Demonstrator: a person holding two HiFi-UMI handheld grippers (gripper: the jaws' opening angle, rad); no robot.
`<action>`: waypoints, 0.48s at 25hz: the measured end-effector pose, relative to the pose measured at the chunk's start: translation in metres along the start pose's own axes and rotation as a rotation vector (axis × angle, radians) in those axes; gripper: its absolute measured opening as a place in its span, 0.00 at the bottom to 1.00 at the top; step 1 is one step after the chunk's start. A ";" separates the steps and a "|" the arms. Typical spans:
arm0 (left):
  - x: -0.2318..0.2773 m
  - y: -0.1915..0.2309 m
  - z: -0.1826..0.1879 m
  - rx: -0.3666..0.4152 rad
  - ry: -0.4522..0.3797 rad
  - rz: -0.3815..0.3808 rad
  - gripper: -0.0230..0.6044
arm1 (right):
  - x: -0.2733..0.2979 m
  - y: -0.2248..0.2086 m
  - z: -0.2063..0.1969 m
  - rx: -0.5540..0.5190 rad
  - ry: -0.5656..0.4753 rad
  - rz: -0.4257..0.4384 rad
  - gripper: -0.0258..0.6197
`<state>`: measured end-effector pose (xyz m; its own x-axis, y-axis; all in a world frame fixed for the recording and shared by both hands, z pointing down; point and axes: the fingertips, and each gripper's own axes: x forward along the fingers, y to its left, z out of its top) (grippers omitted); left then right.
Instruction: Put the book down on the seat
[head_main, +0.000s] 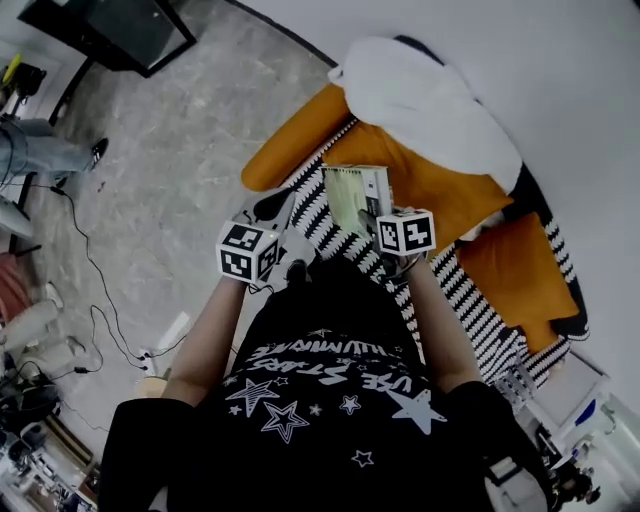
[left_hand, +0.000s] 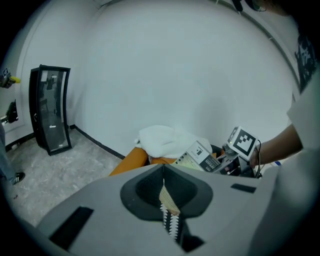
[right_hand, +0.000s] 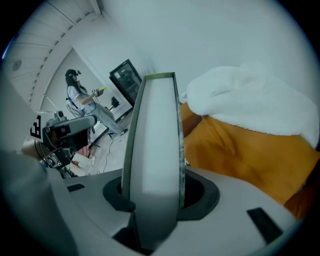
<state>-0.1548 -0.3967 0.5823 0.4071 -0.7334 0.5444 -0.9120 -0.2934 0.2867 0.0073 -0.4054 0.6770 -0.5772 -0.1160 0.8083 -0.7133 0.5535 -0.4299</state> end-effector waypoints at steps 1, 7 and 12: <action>0.003 0.004 0.000 -0.011 0.002 0.011 0.05 | 0.007 -0.003 0.001 -0.010 0.019 0.005 0.31; 0.018 0.020 -0.013 -0.060 0.041 0.059 0.05 | 0.048 -0.016 0.002 -0.075 0.122 0.039 0.31; 0.038 0.028 -0.015 -0.078 0.070 0.075 0.05 | 0.081 -0.021 0.011 -0.080 0.147 0.110 0.31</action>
<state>-0.1642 -0.4237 0.6235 0.3432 -0.7057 0.6198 -0.9343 -0.1890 0.3023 -0.0293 -0.4354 0.7470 -0.5819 0.0671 0.8105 -0.6116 0.6207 -0.4905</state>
